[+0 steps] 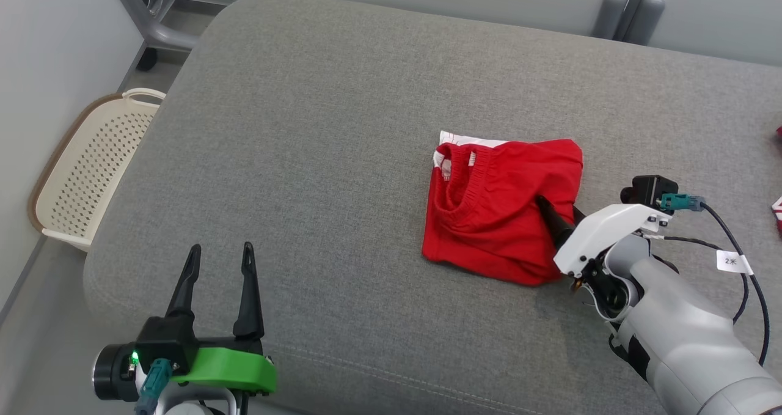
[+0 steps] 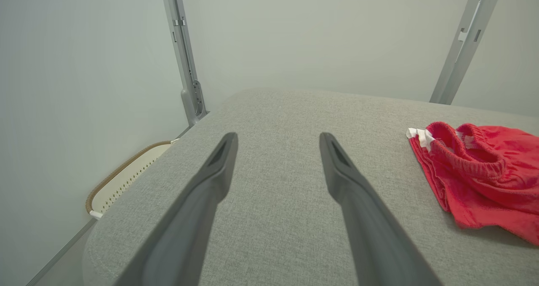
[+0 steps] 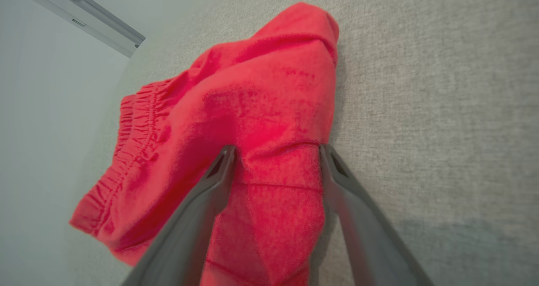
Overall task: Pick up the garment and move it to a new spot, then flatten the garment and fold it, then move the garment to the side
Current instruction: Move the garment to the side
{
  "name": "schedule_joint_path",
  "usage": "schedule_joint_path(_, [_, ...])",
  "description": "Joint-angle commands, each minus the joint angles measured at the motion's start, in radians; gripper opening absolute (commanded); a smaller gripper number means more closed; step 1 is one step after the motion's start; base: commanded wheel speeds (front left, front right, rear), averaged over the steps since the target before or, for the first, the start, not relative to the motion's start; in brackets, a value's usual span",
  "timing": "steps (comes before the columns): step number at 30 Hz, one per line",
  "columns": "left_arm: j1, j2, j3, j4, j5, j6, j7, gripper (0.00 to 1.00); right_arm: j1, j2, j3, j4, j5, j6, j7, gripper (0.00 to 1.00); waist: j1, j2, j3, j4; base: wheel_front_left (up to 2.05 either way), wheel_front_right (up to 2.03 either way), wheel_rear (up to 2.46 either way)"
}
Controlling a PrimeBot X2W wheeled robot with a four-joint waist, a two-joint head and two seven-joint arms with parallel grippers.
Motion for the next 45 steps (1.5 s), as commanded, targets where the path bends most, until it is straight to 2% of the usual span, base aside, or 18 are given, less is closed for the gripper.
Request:
schedule_joint_path(1, [-0.007,0.0,0.003,0.002,-0.005,0.005,0.002,1.0,-0.007,-0.002,0.001,0.009,0.011,0.0,0.008,1.0,0.0,0.0,0.006,0.011,0.0,0.0,0.0])
schedule_joint_path(3, [-0.009,0.0,0.002,0.001,-0.006,0.006,0.002,1.0,-0.01,-0.001,0.004,0.013,0.021,0.0,0.016,1.0,0.0,0.0,0.01,0.017,0.0,0.0,0.0])
schedule_joint_path(4, [-0.009,0.0,0.002,0.002,-0.008,0.007,0.002,1.0,-0.012,0.001,0.006,0.017,0.026,0.0,0.022,0.91,0.0,0.0,0.013,0.019,0.0,0.0,0.0])
schedule_joint_path(5, [-0.009,0.0,0.002,0.002,-0.012,0.008,0.002,1.0,-0.015,0.001,0.009,0.019,0.029,0.0,0.024,0.42,0.0,0.0,0.015,0.02,0.0,0.0,0.0])
schedule_joint_path(6, [-0.01,0.0,0.001,0.003,-0.014,0.009,0.002,1.0,-0.019,-0.001,0.011,0.02,0.031,0.0,0.025,0.0,0.0,0.0,0.017,0.021,0.0,0.0,0.0])
schedule_joint_path(15, [-0.003,0.0,0.011,0.006,-0.016,0.017,0.002,1.0,-0.032,-0.021,0.049,-0.005,0.02,0.0,-0.02,0.0,0.0,0.0,0.01,0.0,0.0,0.0,0.0])
schedule_joint_path(23, [0.018,0.0,0.043,-0.017,0.008,0.004,0.002,1.0,-0.07,-0.074,0.102,-0.066,-0.003,0.0,-0.056,0.0,0.0,0.0,0.007,-0.095,0.0,0.0,0.0])
schedule_joint_path(34, [-0.013,0.019,0.097,-0.048,0.045,-0.024,0.002,1.0,-0.224,-0.197,0.179,-0.088,-0.084,0.0,-0.037,0.0,0.0,0.0,0.102,-0.258,0.0,0.0,0.0])
schedule_joint_path(45, [-0.05,0.066,0.134,-0.082,0.075,-0.041,0.002,1.0,-0.387,-0.324,0.232,-0.093,-0.117,0.0,-0.021,0.0,0.0,0.0,0.207,-0.349,0.0,0.0,0.0])
